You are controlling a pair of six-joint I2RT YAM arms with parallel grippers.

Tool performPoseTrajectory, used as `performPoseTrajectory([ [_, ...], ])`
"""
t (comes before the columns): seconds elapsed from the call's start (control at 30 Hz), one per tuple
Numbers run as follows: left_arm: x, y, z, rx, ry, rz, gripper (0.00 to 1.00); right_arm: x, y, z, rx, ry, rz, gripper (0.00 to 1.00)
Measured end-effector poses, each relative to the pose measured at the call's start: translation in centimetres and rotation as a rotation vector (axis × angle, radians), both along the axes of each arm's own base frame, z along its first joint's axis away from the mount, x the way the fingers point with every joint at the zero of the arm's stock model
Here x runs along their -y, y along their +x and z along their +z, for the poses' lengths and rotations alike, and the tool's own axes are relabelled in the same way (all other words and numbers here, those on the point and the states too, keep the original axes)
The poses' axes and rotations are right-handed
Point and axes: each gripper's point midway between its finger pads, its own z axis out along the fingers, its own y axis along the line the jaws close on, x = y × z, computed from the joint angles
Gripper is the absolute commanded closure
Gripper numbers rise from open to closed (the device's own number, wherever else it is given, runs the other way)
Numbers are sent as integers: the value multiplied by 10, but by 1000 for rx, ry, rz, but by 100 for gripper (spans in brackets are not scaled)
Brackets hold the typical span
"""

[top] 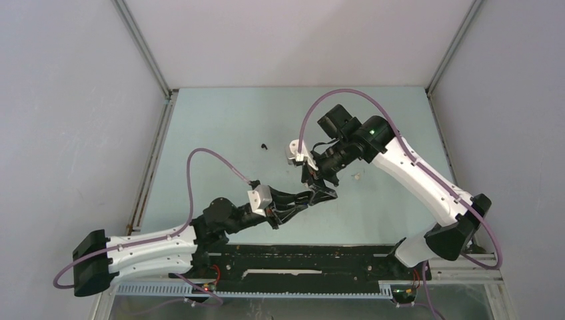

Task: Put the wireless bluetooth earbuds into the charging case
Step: Open the charging case.

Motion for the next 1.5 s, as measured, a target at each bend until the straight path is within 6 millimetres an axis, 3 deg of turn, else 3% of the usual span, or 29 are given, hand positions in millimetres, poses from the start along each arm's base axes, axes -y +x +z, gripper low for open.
performPoseTrajectory([
  [0.13, 4, -3, -4, -4, 31, -23, 100, -2, 2, -7, -32, -21, -16, 28],
  [0.63, 7, 0, -9, 6, 68, -27, 100, 0, 7, -2, -187, 5, -93, 28],
  [1.1, 9, -6, -13, -4, 80, -59, 100, -2, 22, 17, -201, 88, -128, 28],
  [1.23, 9, -5, -13, -19, 76, -55, 100, -2, 25, 41, -185, 155, -122, 28],
  [1.37, 7, -4, -12, -41, 68, -43, 100, 8, 45, 67, -132, 242, -169, 31],
  [1.5, -8, 1, -2, -63, 29, 20, 100, 15, 80, 68, -101, 293, -269, 33],
])
